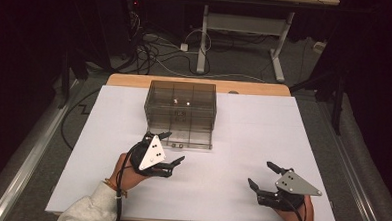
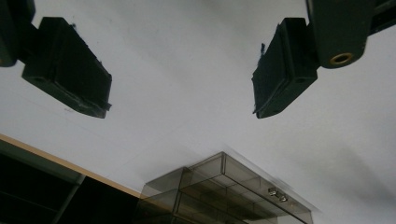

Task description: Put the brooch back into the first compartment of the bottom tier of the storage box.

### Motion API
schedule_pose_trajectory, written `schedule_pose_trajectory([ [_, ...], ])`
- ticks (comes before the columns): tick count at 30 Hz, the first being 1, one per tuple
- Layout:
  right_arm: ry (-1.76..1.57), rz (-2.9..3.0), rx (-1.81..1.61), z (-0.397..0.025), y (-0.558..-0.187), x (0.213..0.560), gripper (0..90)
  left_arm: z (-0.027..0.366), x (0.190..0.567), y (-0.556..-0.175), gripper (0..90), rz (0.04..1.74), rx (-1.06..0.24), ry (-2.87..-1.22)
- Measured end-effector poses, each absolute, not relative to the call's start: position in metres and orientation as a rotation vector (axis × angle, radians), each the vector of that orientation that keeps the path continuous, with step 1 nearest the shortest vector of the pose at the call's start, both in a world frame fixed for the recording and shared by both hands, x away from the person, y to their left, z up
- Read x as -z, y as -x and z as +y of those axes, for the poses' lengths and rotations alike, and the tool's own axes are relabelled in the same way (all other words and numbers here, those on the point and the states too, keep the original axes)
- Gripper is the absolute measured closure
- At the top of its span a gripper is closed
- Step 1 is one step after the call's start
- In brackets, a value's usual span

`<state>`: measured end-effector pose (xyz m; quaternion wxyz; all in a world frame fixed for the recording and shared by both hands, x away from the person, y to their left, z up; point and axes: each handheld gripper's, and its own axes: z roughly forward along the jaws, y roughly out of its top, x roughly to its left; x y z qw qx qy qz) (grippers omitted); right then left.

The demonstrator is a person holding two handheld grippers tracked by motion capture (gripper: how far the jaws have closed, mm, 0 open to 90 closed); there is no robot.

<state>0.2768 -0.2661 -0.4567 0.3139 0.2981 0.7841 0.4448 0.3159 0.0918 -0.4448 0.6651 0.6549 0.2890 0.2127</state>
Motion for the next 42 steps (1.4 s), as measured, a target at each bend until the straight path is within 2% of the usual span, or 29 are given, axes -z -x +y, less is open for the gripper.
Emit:
schedule_pose_trajectory([
  [42,-0.721,2.086,-1.185,-0.253,-0.279,0.455,19.6,0.106,0.455,-0.287,19.4,0.619,-0.535,-1.5],
])
